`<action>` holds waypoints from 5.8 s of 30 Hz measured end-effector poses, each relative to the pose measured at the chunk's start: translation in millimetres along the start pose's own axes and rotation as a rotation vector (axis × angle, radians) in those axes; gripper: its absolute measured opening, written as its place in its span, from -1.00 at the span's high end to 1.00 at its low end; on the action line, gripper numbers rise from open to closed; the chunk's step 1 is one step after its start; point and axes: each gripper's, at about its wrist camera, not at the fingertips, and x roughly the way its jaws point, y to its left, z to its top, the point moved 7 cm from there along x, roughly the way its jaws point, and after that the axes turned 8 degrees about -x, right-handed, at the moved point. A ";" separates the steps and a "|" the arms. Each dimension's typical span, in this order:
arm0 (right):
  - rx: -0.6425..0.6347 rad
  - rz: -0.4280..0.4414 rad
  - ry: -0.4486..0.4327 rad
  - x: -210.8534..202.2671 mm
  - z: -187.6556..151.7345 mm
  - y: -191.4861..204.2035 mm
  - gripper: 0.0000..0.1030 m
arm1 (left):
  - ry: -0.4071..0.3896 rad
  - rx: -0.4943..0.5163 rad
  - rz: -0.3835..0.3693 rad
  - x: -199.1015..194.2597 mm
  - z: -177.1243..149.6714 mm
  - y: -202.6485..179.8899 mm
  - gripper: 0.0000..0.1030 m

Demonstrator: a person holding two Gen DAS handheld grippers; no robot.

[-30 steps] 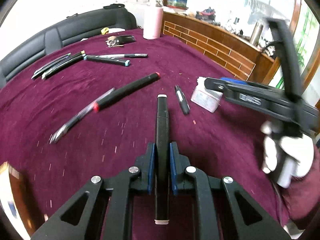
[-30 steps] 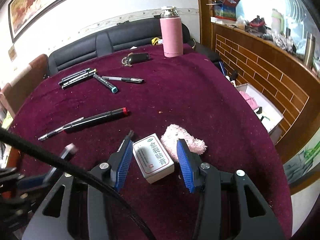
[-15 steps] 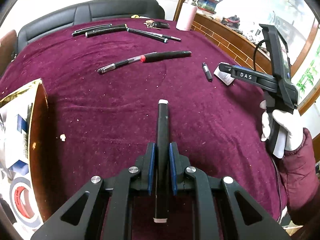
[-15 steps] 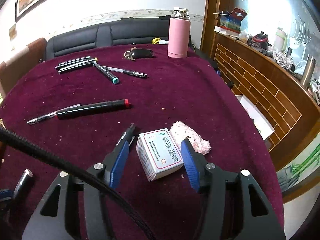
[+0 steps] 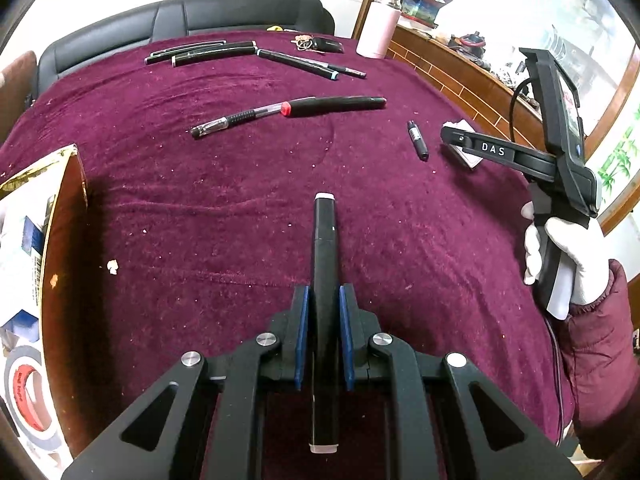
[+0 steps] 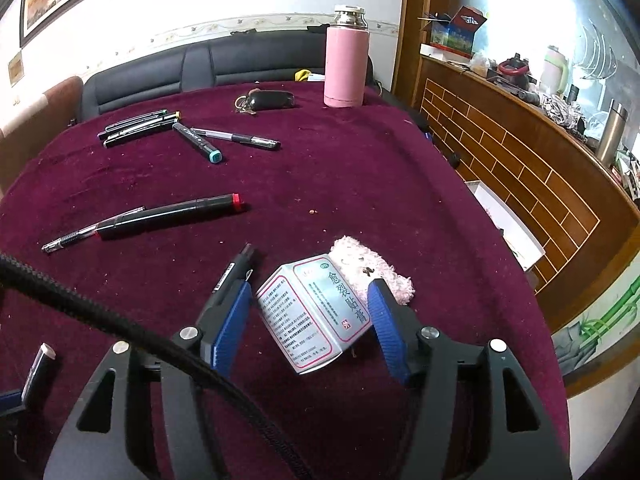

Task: Organize objects
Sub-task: 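Grasp the white medicine box with the right gripper while the left gripper holds the marker, then carry the black marker and white medicine box over the tray with both grippers, then lower the marker and medicine box into the tray and open both grippers, then move both grippers away from the tray back over the table, then grasp a thin black pen with the right gripper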

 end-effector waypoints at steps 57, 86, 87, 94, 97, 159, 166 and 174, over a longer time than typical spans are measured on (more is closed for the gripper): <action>-0.034 0.669 0.080 -99.9 0.5 166.6 0.37 | -0.332 -0.352 0.051 -177.3 -58.0 168.4 0.77; -0.518 0.696 0.196 -150.2 -78.7 384.1 0.36 | -0.385 -0.484 0.020 -186.3 -96.6 238.6 0.10; -0.514 0.699 0.196 -151.4 -77.9 382.0 0.36 | -0.392 -0.484 0.012 -188.0 -96.1 238.0 0.05; -0.459 0.724 0.182 -155.4 -67.9 367.5 0.36 | -0.436 -0.467 -0.030 -201.8 -90.0 227.0 -0.30; -0.438 0.712 0.171 -155.1 -65.6 353.5 0.36 | -0.489 -0.444 -0.092 -214.3 -81.8 212.6 -0.69; 0.143 0.242 0.180 23.1 -6.8 -5.4 0.74 | -0.083 0.152 -0.110 -1.2 121.1 -39.7 -0.83; 0.175 0.298 0.148 21.9 -10.0 -8.8 0.75 | 0.012 0.437 0.002 85.5 154.2 -80.9 -0.83; 0.214 0.355 0.145 24.2 -10.3 -13.3 0.75 | 0.172 0.539 -0.038 145.0 158.7 -98.5 -0.83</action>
